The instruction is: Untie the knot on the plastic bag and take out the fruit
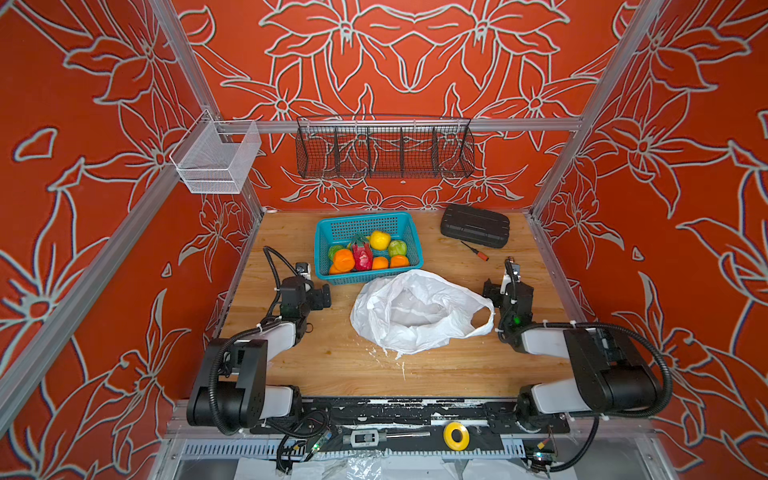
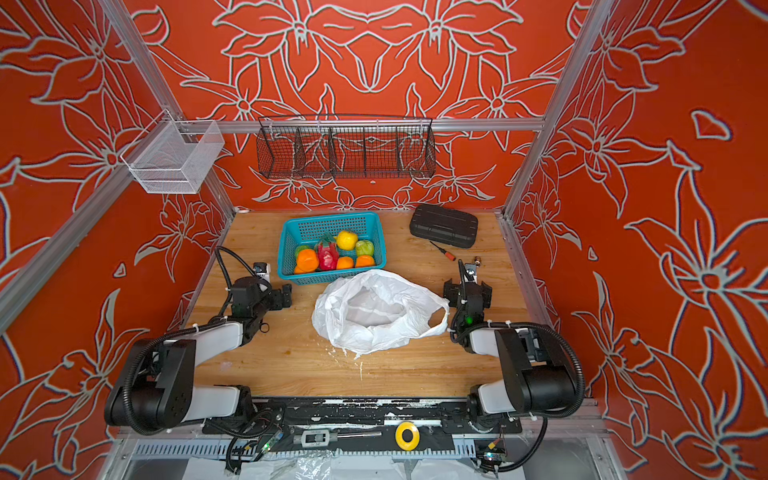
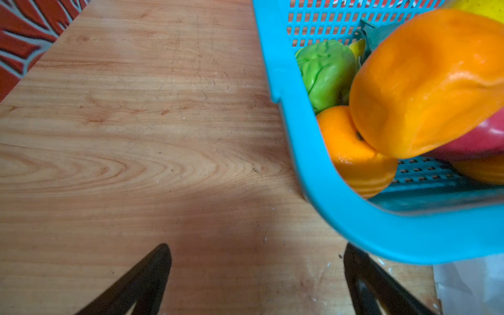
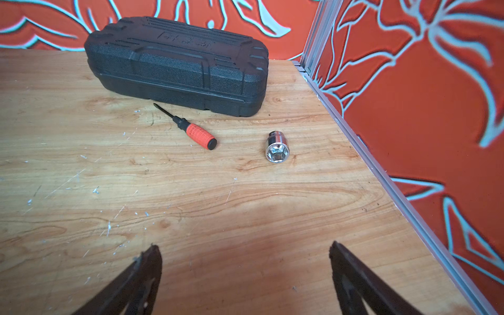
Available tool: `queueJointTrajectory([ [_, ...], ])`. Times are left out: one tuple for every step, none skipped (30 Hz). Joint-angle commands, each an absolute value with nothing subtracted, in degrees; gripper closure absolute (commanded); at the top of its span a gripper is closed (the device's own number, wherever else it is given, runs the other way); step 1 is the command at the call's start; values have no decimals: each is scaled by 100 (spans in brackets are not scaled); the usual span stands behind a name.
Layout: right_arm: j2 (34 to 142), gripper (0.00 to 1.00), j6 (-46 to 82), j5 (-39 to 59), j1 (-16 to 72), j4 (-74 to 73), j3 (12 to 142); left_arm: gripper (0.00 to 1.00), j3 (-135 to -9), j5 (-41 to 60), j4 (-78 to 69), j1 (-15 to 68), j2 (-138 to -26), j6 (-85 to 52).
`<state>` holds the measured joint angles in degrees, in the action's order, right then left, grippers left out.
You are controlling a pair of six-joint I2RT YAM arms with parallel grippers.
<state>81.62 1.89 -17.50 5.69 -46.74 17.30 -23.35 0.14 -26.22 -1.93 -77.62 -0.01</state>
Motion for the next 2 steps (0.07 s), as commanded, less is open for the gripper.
queueJointTrajectory([
  [8122, 3, 75, -1696, 532, -4729, 1787, 3, -2382, 79, -2728, -215, -7708, 0],
  [8100, 3, 67, -1711, 536, -4767, 1760, 3, -2384, 79, -2732, -211, -7710, 0],
])
